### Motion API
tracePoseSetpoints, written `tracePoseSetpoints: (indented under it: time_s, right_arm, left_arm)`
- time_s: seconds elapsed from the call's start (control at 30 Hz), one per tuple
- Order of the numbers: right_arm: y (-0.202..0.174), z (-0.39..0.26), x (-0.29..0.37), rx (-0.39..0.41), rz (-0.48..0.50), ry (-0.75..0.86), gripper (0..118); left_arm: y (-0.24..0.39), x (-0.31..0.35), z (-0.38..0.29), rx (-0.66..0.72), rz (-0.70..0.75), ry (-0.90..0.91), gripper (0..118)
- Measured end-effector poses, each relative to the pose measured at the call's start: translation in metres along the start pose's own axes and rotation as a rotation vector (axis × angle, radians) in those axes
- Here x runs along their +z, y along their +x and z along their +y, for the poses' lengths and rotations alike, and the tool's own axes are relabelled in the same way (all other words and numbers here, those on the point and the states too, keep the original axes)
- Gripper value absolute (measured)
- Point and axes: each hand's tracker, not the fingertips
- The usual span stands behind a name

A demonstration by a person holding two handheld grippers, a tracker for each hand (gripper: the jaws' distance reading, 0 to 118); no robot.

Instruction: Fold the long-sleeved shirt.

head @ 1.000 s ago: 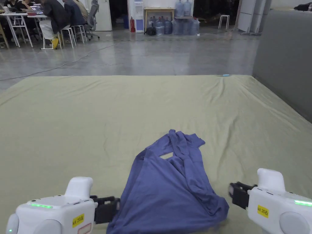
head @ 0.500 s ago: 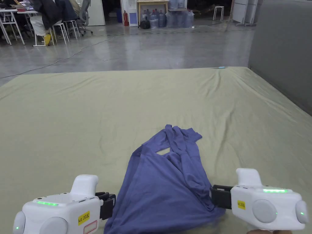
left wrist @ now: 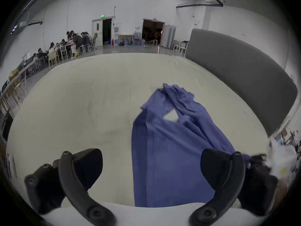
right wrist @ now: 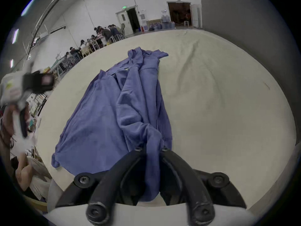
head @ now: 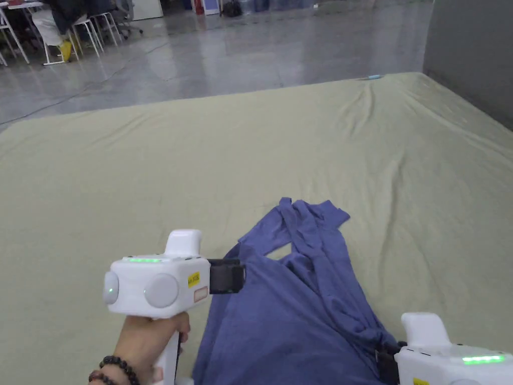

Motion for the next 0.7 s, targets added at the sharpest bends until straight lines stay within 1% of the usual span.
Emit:
tracePoseSetpoints:
  time_s: [0.03, 0.13, 0.2, 0.27, 0.3, 0.33, 0.37, 0.4, 0.43, 0.47, 0.5, 0.53, 0.57, 0.6, 0.67, 0.7]
  right_arm:
    - [0.001, 0.001, 0.000, -0.004, 0.004, -0.003, 7]
    - [0.002, 0.002, -0.003, -0.009, 0.008, -0.010, 7]
    - [0.004, 0.003, -0.004, -0.010, 0.010, -0.012, 7]
    - [0.006, 0.003, -0.005, -0.009, 0.015, -0.017, 7]
    - [0.007, 0.003, -0.005, -0.010, 0.018, -0.018, 7]
    - [0.007, 0.003, -0.005, -0.010, 0.020, -0.020, 7]
    - [0.006, 0.003, -0.004, -0.010, 0.020, -0.022, 7]
    - [0.006, 0.003, -0.004, -0.010, 0.019, -0.022, 7]
    - [0.006, 0.003, -0.004, -0.010, 0.019, -0.022, 7]
    - [0.006, 0.004, -0.003, -0.010, 0.017, -0.022, 7]
    - [0.005, 0.003, -0.003, -0.010, 0.017, -0.021, 7]
    - [0.005, 0.005, -0.001, -0.012, 0.018, -0.020, 7]
    - [0.005, 0.008, 0.002, -0.015, 0.018, -0.020, 7]
    - [0.005, 0.011, 0.005, -0.017, 0.017, -0.016, 7]
    - [0.004, 0.021, 0.018, -0.021, 0.028, 0.050, 7]
    - [0.002, 0.031, 0.029, -0.024, 0.031, 0.095, 7]
  left_arm:
    - [0.002, -0.024, 0.011, -0.006, 0.044, -0.025, 116]
    - [0.004, -0.085, 0.033, -0.045, 0.055, -0.093, 116]
    - [0.003, -0.117, 0.035, -0.019, 0.103, -0.179, 115]
    - [0.006, -0.142, 0.029, 0.006, 0.093, -0.277, 106]
    - [0.024, -0.117, 0.020, 0.008, 0.111, -0.276, 94]
    - [0.032, -0.114, 0.011, -0.002, 0.126, -0.295, 90]
    - [0.044, -0.097, 0.004, -0.040, 0.157, -0.186, 84]
    - [0.045, -0.092, 0.009, -0.035, 0.144, -0.224, 66]
    - [0.043, -0.086, 0.016, -0.031, 0.125, -0.238, 18]
    - [0.049, -0.073, 0.019, -0.055, 0.152, -0.203, 0]
    - [0.050, -0.062, 0.020, -0.087, 0.222, -0.182, 0]
    - [0.052, -0.045, 0.028, -0.046, 0.085, -0.177, 0]
    - [0.031, -0.058, 0.034, 0.010, -0.003, -0.201, 0]
    - [0.027, -0.048, 0.041, 0.036, -0.003, -0.192, 0]
    - [0.014, -0.021, 0.060, 0.032, 0.015, -0.149, 0]
    - [-0.013, -0.037, 0.050, 0.048, 0.011, -0.091, 0]
